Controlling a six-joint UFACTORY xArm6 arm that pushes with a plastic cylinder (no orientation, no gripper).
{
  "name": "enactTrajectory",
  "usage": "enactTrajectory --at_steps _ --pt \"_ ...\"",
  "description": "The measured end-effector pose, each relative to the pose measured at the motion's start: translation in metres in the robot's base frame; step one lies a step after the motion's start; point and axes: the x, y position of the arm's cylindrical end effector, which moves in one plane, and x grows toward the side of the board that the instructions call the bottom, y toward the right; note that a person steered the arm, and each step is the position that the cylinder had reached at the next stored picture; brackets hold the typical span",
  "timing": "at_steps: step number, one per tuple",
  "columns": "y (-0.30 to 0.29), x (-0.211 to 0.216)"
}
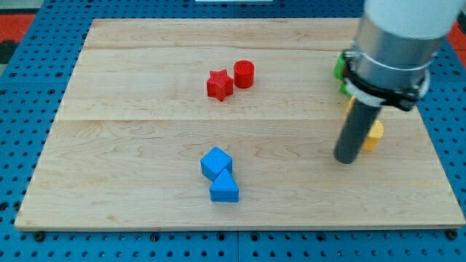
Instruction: Move the red circle to the top side of the red star
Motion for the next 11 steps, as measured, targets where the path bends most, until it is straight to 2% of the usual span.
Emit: enactTrajectory --at_steps 1,3,4,5,6,8,9,11 --pt "0.034 0.000" --pt "0.034 -0.024" --pt "-0.051 -0.044" --pt "-0.095 -0.096" --pt "-0.088 -0.151" --pt "-0.181 -0.213" --pt "-0.151 -0.219" --pt "-0.113 -0.013"
